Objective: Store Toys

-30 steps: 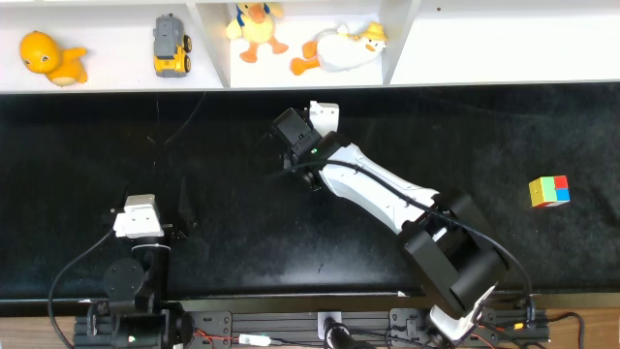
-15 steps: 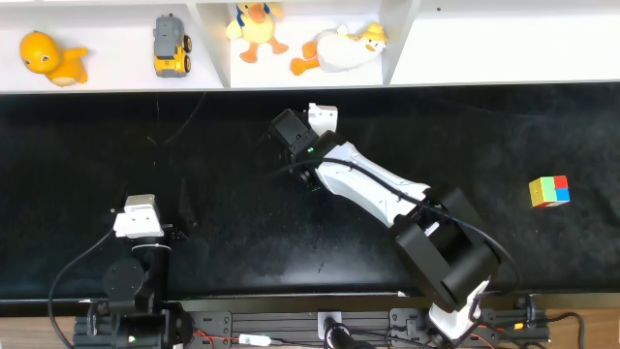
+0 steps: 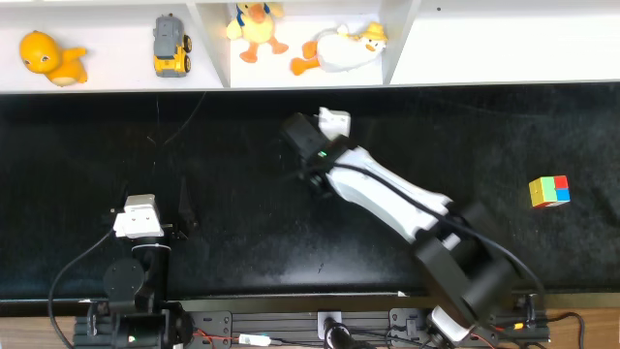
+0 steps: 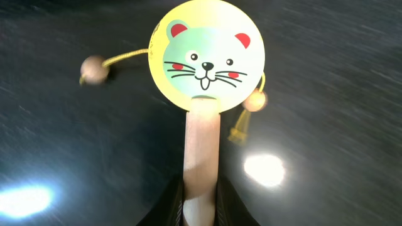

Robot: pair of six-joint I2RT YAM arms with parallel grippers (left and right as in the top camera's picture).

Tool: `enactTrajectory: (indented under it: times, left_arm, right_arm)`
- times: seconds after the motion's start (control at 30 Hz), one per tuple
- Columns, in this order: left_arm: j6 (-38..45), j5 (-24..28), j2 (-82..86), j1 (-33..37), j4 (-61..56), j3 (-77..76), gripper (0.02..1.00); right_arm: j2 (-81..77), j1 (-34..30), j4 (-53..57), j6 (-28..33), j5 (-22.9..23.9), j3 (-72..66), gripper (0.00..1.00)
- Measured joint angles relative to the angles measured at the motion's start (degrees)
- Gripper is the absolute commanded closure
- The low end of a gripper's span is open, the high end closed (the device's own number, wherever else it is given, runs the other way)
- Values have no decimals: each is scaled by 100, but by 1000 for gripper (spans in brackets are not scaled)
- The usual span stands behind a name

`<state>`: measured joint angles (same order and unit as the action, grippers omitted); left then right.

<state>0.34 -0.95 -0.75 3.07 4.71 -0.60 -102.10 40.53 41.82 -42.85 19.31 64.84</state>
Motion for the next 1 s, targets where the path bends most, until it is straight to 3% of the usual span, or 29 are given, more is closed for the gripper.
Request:
enactTrajectory:
  times: [0.2, 0.33, 0.47, 0.57, 0.83, 1.0]
  left_arm:
    - [0, 0, 0, 0, 0, 0, 20]
    - [0, 0, 2, 0, 0, 0, 20]
    - [0, 0, 0, 0, 0, 0, 20]
    - [0, 0, 0, 0, 0, 0, 20]
    - [0, 0, 0, 0, 0, 0, 20]
    - [0, 0, 0, 0, 0, 0, 20]
  right_arm:
    - [1961, -501, 144, -92, -87, -1598, 958]
    - [3091, -1213, 809, 107, -87, -2120, 956]
    - [3748, -2409, 922, 1209, -83, -2142, 958]
    - [3543, -2896, 894, 2055, -68, -1980, 958]
    - [2017, -3075, 363, 4052, -66, -144, 956]
    - [1062, -3075, 225, 4640, -44, 782, 950]
